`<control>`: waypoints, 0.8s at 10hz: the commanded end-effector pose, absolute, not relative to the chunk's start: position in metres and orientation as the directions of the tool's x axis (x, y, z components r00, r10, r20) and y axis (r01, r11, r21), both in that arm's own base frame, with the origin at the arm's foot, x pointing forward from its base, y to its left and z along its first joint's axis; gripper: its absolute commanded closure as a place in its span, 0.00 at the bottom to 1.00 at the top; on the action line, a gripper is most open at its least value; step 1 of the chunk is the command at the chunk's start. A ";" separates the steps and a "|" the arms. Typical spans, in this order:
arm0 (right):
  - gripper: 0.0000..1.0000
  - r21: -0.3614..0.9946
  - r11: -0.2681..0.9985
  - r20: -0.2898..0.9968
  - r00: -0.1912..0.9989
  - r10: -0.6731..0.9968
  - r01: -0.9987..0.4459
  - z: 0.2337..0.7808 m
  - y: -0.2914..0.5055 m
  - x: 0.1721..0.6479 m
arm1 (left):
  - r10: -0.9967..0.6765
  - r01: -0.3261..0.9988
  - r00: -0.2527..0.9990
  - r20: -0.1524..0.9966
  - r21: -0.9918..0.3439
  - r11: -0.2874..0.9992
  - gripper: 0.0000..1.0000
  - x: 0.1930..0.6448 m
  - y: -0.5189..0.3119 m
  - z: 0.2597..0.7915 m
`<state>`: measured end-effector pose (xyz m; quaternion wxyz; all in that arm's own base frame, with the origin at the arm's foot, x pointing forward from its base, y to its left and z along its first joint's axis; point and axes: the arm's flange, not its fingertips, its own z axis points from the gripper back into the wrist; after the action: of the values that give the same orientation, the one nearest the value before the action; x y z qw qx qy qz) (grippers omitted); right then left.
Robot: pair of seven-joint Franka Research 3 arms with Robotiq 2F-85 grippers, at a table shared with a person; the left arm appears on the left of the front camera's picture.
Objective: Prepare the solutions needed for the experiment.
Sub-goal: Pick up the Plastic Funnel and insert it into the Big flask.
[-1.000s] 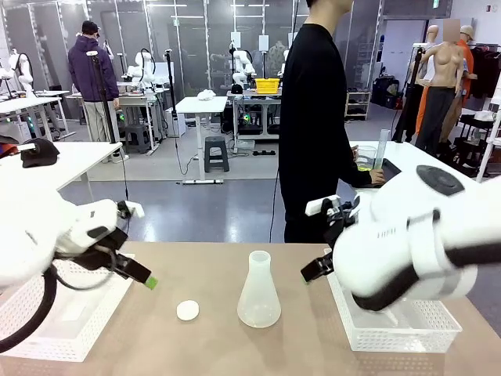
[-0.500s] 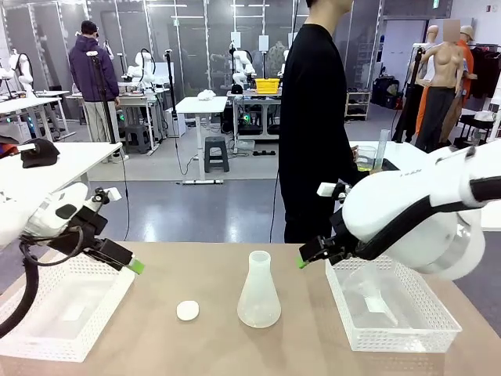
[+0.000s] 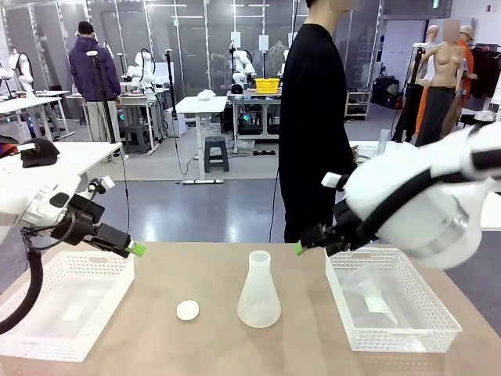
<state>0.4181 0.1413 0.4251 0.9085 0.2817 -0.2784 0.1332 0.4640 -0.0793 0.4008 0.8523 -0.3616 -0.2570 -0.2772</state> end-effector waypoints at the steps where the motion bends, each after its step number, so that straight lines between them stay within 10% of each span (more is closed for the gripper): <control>1: 0.00 0.641 0.636 0.583 0.811 -0.041 -0.429 0.394 0.127 0.441 | -0.269 0.686 0.706 0.655 -0.540 0.487 0.00 0.494 -0.075 0.375; 8: 0.00 0.826 0.319 0.535 0.826 -0.178 -0.466 0.365 0.116 0.459 | -0.120 0.368 0.929 0.349 -0.898 0.240 0.00 0.480 -0.050 0.385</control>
<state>0.4408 0.1054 0.3823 0.7627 0.5800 -0.2749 0.0796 0.4795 -0.0525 0.3752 0.7727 -0.5935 -0.1283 -0.1848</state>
